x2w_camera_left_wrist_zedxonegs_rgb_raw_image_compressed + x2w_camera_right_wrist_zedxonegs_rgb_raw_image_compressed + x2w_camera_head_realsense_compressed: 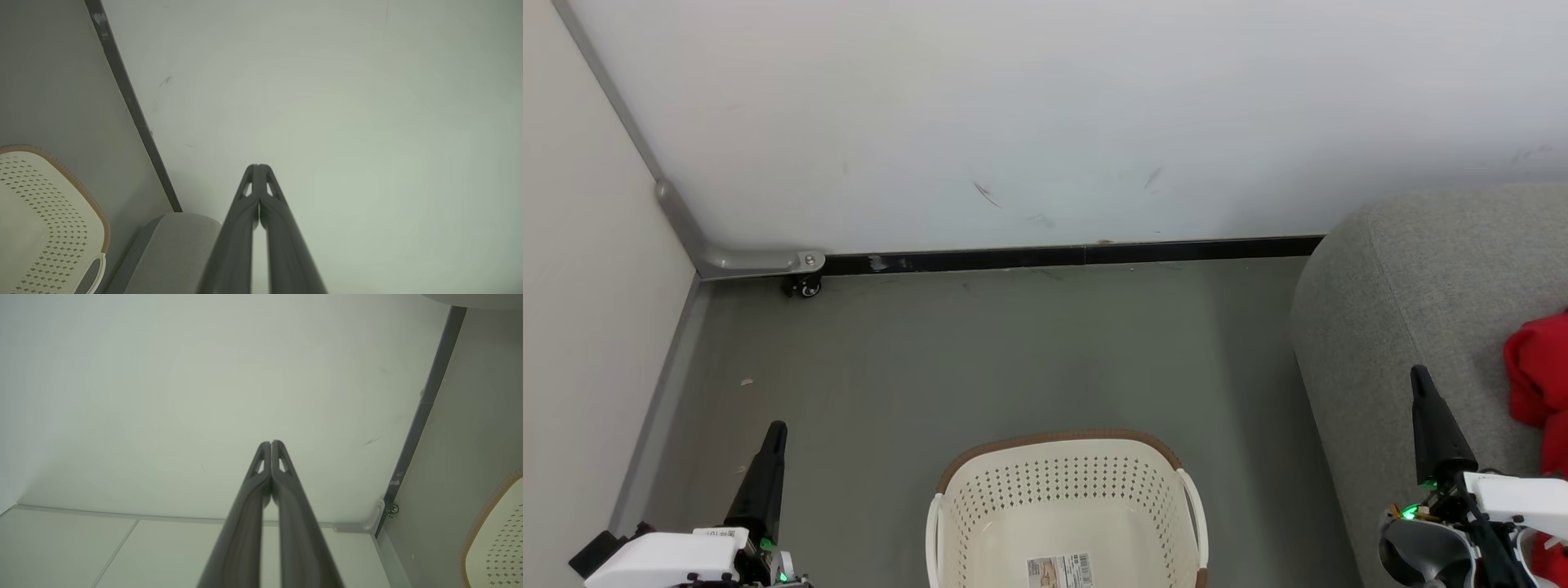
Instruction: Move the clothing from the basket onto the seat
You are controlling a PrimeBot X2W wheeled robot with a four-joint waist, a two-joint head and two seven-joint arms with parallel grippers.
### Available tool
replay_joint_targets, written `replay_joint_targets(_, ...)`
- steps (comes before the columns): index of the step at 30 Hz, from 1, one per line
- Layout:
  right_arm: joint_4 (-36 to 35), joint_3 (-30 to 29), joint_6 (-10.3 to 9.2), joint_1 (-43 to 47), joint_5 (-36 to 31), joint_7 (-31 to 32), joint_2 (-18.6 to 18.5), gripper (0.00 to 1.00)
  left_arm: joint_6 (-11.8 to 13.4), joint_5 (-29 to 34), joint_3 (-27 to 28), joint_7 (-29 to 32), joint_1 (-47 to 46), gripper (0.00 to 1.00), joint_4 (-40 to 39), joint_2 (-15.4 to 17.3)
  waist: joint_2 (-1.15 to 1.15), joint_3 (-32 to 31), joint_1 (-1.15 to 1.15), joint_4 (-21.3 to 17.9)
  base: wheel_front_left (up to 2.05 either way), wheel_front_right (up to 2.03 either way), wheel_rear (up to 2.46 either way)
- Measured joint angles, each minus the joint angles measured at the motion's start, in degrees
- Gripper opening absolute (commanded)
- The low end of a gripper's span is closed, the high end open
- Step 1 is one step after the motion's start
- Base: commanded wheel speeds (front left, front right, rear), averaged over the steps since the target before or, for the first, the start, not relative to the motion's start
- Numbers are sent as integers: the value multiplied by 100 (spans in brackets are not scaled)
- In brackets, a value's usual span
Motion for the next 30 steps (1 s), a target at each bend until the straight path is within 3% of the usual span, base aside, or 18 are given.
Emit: replay_joint_targets(30, -1, 2, 0, 0, 0, 0, 0, 0, -48, 0, 9, 1, -9, 0, 108, 0, 0, -1, -1, 2, 0, 0, 0)
